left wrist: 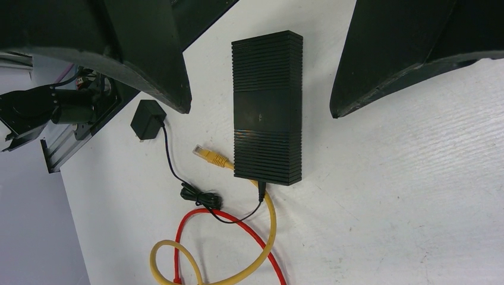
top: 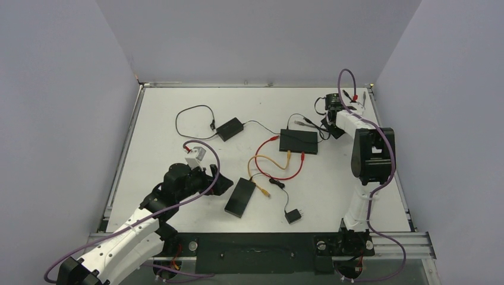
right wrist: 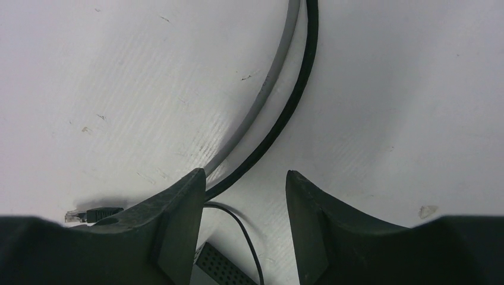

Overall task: Insert the plug into the switch port
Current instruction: Pick up the connector from the center of the board.

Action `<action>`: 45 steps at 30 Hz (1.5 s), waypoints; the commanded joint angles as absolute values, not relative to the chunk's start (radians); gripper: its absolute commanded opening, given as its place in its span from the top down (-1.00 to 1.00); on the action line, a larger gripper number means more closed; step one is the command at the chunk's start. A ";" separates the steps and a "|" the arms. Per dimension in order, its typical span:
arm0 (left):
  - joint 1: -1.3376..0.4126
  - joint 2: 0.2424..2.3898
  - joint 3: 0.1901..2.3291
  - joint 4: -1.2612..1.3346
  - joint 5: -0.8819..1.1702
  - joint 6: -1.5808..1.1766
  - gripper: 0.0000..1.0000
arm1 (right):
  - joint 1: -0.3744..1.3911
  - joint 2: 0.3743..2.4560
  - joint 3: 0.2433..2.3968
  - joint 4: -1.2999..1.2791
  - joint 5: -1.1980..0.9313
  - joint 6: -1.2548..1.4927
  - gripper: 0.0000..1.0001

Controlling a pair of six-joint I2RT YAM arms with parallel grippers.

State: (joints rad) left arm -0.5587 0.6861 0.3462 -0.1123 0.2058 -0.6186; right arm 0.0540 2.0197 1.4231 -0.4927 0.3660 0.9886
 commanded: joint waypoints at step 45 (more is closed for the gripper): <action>-0.543 0.670 0.326 -0.029 0.264 -0.619 -0.72 | 0.074 2.220 1.756 -0.739 0.389 0.924 1.00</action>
State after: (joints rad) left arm -0.5514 0.6827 0.3294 -0.0776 0.2443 -0.6170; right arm 0.0681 2.2066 1.7195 -0.7193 0.4099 0.9310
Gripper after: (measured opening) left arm 0.859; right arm 0.003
